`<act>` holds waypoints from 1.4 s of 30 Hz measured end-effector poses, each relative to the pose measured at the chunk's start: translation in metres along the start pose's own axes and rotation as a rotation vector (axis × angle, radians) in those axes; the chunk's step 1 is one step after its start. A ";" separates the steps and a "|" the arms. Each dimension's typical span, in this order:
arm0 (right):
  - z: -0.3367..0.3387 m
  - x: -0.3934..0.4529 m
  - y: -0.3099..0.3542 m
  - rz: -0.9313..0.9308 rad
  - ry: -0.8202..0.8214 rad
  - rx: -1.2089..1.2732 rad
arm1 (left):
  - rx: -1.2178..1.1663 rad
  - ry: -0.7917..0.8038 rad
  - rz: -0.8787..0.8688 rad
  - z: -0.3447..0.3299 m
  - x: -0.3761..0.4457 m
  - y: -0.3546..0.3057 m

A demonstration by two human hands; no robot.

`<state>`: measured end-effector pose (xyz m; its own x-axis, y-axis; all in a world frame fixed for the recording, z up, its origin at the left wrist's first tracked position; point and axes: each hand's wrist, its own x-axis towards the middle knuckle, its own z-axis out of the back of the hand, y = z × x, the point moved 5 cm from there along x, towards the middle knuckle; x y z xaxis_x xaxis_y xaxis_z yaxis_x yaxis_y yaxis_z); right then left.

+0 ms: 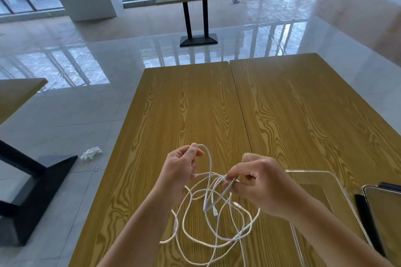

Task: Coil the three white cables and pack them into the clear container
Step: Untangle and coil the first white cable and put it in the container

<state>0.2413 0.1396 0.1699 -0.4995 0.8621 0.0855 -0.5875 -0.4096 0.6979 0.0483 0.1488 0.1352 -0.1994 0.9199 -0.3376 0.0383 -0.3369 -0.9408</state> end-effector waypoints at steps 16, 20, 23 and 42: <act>0.014 0.027 0.014 0.147 0.152 0.308 | -0.274 0.407 0.066 -0.022 -0.010 0.018; 0.015 0.032 0.003 0.053 -0.058 0.413 | -0.482 0.520 0.118 -0.033 -0.017 0.023; 0.014 0.036 -0.010 -0.089 -0.180 0.571 | -0.584 0.611 0.137 -0.040 -0.023 0.020; 0.014 0.042 -0.040 -0.357 -0.429 0.680 | -0.808 0.465 0.070 -0.035 -0.015 0.007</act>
<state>0.2526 0.1965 0.1560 0.0045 0.9985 -0.0548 -0.0878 0.0550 0.9946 0.0857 0.1400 0.1325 0.2340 0.9495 -0.2088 0.7395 -0.3133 -0.5958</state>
